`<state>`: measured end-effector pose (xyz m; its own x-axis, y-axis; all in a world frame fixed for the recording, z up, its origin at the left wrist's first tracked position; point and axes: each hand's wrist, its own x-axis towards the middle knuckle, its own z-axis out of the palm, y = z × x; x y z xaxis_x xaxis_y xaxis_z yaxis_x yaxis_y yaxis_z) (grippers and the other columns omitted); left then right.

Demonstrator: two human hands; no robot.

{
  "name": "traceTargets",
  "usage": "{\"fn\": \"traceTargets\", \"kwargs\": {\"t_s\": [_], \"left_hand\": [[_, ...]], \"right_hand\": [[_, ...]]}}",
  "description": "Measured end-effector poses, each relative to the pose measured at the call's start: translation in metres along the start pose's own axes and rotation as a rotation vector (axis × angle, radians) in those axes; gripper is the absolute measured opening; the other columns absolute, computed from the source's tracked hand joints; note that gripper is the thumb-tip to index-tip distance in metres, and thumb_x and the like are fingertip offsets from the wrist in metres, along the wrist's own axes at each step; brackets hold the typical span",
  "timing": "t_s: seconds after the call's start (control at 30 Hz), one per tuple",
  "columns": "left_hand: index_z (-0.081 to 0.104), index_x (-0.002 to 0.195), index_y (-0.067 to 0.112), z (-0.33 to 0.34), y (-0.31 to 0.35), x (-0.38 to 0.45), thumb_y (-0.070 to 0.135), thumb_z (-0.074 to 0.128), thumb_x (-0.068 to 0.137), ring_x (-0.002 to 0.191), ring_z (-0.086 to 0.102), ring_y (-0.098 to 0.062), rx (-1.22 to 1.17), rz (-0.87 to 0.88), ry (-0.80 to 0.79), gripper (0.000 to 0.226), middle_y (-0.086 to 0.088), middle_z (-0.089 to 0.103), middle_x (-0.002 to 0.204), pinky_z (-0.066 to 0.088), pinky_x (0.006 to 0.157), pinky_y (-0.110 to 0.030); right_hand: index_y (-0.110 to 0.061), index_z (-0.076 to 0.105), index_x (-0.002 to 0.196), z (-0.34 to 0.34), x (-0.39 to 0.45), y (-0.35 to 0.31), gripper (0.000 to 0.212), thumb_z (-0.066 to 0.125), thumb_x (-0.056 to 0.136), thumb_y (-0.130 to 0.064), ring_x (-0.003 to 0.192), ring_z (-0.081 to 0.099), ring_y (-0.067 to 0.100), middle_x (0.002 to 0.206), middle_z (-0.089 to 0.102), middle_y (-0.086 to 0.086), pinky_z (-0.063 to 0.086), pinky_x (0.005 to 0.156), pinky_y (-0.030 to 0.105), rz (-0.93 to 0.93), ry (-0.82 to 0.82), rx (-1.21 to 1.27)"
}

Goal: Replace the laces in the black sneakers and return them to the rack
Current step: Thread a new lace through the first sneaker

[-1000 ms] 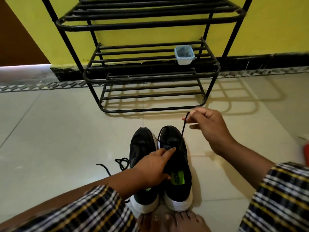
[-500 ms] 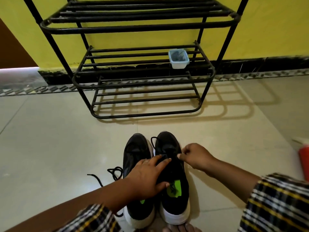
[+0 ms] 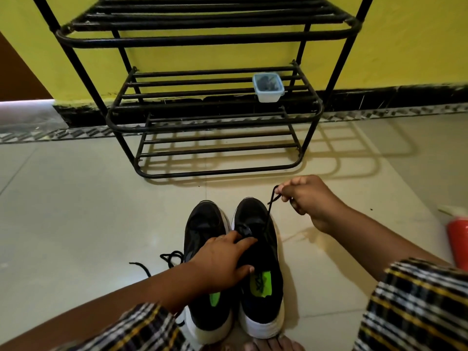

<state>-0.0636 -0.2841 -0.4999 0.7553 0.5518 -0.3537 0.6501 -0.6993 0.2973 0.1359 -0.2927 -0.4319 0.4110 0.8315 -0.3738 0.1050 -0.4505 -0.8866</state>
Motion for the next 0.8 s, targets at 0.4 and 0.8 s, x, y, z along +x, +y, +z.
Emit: {"fn": "traceTargets", "kwargs": {"t_s": [0.4, 0.8], "left_hand": [[0.018, 0.148, 0.033, 0.001, 0.002, 0.001, 0.052, 0.045, 0.093, 0.125, 0.041, -0.028, 0.051, -0.018, -0.028, 0.064, -0.006, 0.035, 0.138, 0.029, 0.107, -0.036], [0.048, 0.123, 0.022, -0.007, 0.003, 0.004, 0.046, 0.055, 0.09, 0.101, 0.058, -0.018, -0.254, -0.178, 0.097, 0.042, 0.0, 0.057, 0.111, 0.046, 0.089, -0.032]], "right_hand": [[-0.005, 0.063, 0.088, -0.009, -0.002, -0.041, 0.017, 0.048, 0.094, -0.004, 0.051, 0.039, 0.006, 0.064, 0.057, -0.002, 0.028, 0.046, 0.017, -0.129, 0.08, 0.417], [-0.011, 0.064, 0.093, -0.009, -0.008, -0.035, 0.018, 0.048, 0.095, -0.004, 0.053, 0.043, 0.007, 0.075, 0.066, 0.001, 0.032, 0.048, 0.017, -0.093, -0.015, 0.071]]}}
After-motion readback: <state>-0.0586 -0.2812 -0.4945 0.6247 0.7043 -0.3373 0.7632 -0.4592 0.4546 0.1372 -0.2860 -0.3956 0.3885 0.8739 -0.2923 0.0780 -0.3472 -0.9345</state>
